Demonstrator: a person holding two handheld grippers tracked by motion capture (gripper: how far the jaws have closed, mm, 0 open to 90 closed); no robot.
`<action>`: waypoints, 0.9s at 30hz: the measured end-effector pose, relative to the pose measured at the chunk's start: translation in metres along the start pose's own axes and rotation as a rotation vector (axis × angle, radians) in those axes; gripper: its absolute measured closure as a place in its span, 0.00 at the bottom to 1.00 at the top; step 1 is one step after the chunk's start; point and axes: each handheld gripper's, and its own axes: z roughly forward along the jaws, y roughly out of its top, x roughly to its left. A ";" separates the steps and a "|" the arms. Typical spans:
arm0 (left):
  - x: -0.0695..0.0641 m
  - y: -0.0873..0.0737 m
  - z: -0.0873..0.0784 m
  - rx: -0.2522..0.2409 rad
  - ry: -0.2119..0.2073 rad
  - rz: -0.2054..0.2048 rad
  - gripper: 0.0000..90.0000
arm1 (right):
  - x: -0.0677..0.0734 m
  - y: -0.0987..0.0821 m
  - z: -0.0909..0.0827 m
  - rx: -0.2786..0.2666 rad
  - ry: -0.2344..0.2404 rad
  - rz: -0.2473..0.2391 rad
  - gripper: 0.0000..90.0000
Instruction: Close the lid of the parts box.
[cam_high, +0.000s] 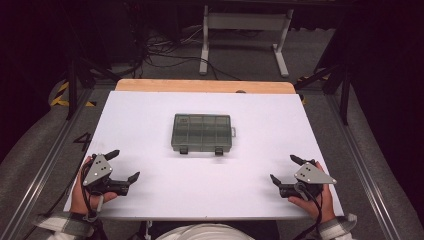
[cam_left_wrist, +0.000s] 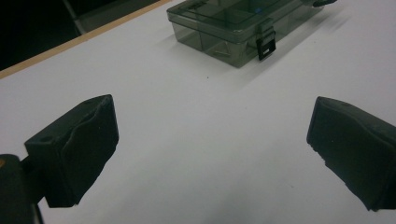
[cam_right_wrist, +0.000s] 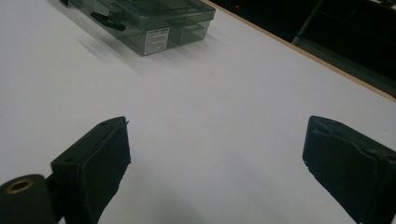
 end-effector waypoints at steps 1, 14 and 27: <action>0.000 0.000 0.000 -0.001 0.002 0.003 0.03 | 0.001 0.000 0.000 0.000 0.001 -0.002 0.09; -0.001 0.000 0.002 0.002 -0.009 0.001 0.03 | 0.003 0.003 -0.001 -0.007 -0.002 -0.012 0.09; -0.001 0.001 0.004 0.009 -0.012 -0.002 0.03 | 0.004 0.004 -0.001 -0.010 0.004 -0.007 0.08</action>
